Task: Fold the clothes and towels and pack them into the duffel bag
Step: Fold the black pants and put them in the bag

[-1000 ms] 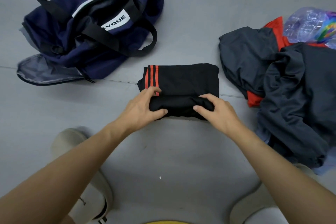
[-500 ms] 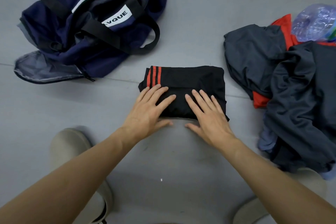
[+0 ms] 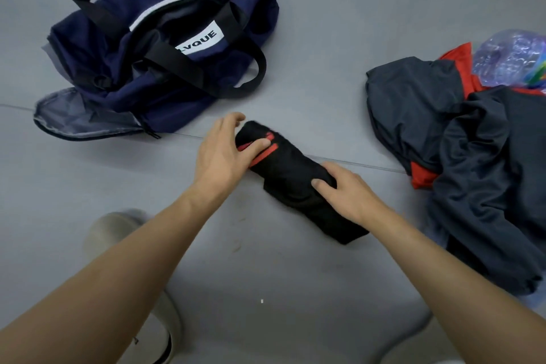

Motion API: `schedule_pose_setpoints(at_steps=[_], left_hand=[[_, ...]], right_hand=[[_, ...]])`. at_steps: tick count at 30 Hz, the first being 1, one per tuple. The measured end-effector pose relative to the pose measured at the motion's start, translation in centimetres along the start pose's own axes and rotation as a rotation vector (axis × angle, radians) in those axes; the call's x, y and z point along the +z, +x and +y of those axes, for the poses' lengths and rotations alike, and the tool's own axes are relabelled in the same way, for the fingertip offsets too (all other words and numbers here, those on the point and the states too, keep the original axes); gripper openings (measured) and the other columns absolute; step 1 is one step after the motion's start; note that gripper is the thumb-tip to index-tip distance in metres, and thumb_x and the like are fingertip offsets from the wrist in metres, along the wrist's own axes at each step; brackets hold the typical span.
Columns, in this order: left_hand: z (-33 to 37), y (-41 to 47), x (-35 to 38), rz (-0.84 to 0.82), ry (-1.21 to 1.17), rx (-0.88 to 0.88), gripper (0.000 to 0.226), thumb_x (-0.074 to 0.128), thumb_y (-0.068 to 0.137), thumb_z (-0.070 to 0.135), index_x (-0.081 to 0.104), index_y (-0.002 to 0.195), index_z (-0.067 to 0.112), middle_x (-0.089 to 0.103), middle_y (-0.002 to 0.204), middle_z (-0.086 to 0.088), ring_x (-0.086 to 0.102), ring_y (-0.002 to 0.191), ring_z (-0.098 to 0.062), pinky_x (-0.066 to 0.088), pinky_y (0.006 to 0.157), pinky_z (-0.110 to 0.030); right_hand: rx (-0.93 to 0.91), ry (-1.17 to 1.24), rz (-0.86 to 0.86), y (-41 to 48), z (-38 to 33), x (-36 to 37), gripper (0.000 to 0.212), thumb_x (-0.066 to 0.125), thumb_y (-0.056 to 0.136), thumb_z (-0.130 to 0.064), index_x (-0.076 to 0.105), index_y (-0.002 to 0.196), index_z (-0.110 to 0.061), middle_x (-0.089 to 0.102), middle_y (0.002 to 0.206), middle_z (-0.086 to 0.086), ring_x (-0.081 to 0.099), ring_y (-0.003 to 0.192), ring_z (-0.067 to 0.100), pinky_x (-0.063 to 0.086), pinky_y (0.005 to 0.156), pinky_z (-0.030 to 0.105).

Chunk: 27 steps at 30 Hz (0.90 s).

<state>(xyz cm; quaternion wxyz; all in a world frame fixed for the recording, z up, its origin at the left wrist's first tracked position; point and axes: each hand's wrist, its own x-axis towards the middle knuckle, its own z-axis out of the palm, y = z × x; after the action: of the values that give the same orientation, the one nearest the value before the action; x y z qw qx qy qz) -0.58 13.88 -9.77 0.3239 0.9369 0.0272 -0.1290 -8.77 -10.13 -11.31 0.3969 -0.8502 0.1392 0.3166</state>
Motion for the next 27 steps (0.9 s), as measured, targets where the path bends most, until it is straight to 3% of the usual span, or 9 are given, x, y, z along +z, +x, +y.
schedule_pose_setpoints(at_steps=[3,6,9,12,14,17,21,24,27], left_hand=[[0.1,-2.6,1.6,0.183,-0.119,-0.138,0.053,0.062,0.089,0.063,0.046,0.126,0.028,0.056,0.112,0.009,0.055,0.101,-0.012,0.045,0.088,-0.032],[1.2,-5.9,3.3,0.087,-0.28,-0.349,0.046,0.055,0.095,0.057,0.041,0.127,0.027,0.061,0.092,0.011,0.061,0.091,-0.012,0.041,0.082,-0.032],[1.3,-7.8,5.3,0.003,-0.387,-0.405,0.044,0.052,0.098,0.055,0.036,0.134,0.036,0.064,0.095,0.013,0.064,0.096,-0.011,0.044,0.087,-0.032],[1.7,-7.2,6.4,-0.023,-0.642,-0.492,0.045,0.055,0.093,0.052,0.036,0.133,0.046,0.068,0.1,0.008,0.068,0.1,-0.014,0.055,0.095,-0.047],[2.5,-6.3,6.6,-0.025,-0.817,-0.523,0.05,0.057,0.098,0.038,0.035,0.142,0.044,0.07,0.114,0.004,0.068,0.105,-0.012,0.056,0.097,-0.04],[3.8,-5.4,6.3,-0.06,-0.939,-0.504,0.064,0.057,0.102,0.019,0.025,0.156,0.034,0.057,0.143,0.001,0.062,0.121,-0.008,0.051,0.103,-0.029],[5.3,-4.5,4.6,-0.137,-0.925,-0.438,0.082,0.066,0.096,0.02,0.016,0.157,0.041,0.061,0.138,0.003,0.065,0.116,-0.009,0.052,0.104,-0.039],[7.3,-3.9,0.9,-0.176,-0.87,-0.361,0.085,0.067,0.095,0.016,0.016,0.157,0.044,0.065,0.128,-0.003,0.07,0.108,-0.014,0.056,0.097,-0.039],[10.2,-4.2,-4.0,-0.2,-0.883,-0.347,0.086,0.067,0.094,0.012,0.018,0.157,0.044,0.071,0.116,-0.005,0.074,0.097,-0.015,0.059,0.084,-0.032]], right_hand=[[-0.027,-0.129,0.064,-1.0,-0.1,1.5,0.043,0.042,0.1,-0.041,0.03,0.141,-0.046,0.064,0.121,0.0,0.059,0.109,0.033,0.048,0.091,0.042],[-0.267,-0.408,0.248,-1.8,-1.3,1.9,0.066,0.046,0.098,-0.028,0.015,0.154,-0.044,0.044,0.147,0.001,0.046,0.128,0.027,0.046,0.099,0.04],[-0.352,-0.236,0.109,-1.0,-2.9,1.3,0.075,0.045,0.098,-0.024,0.006,0.153,-0.055,0.008,0.167,-0.008,0.023,0.149,0.017,0.032,0.115,0.035],[-0.319,-0.161,0.012,0.8,-3.5,1.9,0.064,0.048,0.101,-0.037,0.014,0.151,-0.059,0.032,0.157,-0.007,0.044,0.134,0.019,0.035,0.105,0.029],[-0.291,-0.027,0.03,1.9,-3.6,2.5,0.064,0.052,0.1,-0.033,0.021,0.151,-0.057,0.05,0.141,-0.008,0.051,0.125,0.017,0.039,0.104,0.029],[-0.166,0.441,-0.016,2.5,-3.3,3.1,0.061,0.06,0.098,-0.022,0.038,0.148,-0.048,0.049,0.146,-0.016,0.046,0.134,0.001,0.036,0.117,0.034],[-0.09,0.705,-0.021,1.3,-4.5,2.0,0.057,0.063,0.094,-0.028,0.043,0.143,-0.049,0.048,0.15,-0.013,0.048,0.134,0.003,0.04,0.115,0.038],[-0.149,0.57,0.008,-0.7,-6.9,-1.4,0.063,0.063,0.095,-0.033,0.035,0.151,-0.044,0.045,0.152,-0.01,0.048,0.134,0.006,0.04,0.115,0.036],[-0.296,0.005,0.086,-4.1,-10.4,-6.6,0.085,0.06,0.079,-0.068,0.02,0.153,-0.053,0.023,0.162,-0.008,0.033,0.145,0.018,0.033,0.118,0.043]])
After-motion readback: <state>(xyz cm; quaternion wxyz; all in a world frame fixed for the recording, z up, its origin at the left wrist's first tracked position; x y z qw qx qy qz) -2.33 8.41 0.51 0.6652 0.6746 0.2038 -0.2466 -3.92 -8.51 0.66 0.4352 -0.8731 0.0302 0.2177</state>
